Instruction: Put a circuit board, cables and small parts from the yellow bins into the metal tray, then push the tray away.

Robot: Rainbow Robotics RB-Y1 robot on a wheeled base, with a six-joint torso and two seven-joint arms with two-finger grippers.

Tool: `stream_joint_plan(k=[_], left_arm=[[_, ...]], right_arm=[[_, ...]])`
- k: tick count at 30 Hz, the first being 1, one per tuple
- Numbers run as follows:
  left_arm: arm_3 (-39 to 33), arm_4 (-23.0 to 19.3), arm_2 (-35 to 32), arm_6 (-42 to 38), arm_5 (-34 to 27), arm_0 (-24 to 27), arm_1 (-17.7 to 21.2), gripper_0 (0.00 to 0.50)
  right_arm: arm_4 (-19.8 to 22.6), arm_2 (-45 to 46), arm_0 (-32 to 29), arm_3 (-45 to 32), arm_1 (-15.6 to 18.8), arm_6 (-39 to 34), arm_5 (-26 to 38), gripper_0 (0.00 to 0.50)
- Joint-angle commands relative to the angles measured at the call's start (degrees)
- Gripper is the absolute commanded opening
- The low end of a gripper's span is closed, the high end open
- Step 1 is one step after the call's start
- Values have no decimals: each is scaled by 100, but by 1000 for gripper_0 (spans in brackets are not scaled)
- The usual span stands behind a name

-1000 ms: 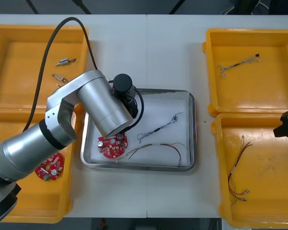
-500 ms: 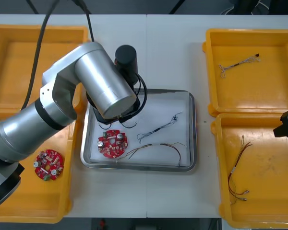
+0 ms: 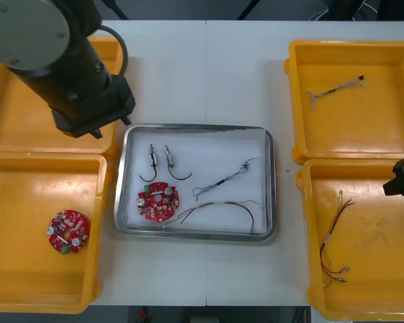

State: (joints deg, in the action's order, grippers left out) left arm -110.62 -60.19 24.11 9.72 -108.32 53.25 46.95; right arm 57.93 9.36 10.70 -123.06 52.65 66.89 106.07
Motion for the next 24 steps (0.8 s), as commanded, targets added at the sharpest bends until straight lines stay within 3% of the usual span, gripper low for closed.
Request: stream_joint_plan(k=[1, 4, 12, 24], left_arm=[[-162, -503, -204, 1067, -49, 186, 948, 500], [-162, -696, -477, 1489, -22, -52, 1308, 500], [-364, -1215, -1532, 2860, 487, -1282, 2143, 500], [-1085, -1013, -2982, 4064, 1129, -3576, 2644, 500]], right_arm=[[-125, -128, -191, -60, -53, -62, -104, 500], [-107, -154, -103, -69, -53, 26, -130, 500], [-10, -620, 451, -69, -44, 1028, -60, 500], [165, -2246, 1971, -60, -35, 1942, -16, 500]])
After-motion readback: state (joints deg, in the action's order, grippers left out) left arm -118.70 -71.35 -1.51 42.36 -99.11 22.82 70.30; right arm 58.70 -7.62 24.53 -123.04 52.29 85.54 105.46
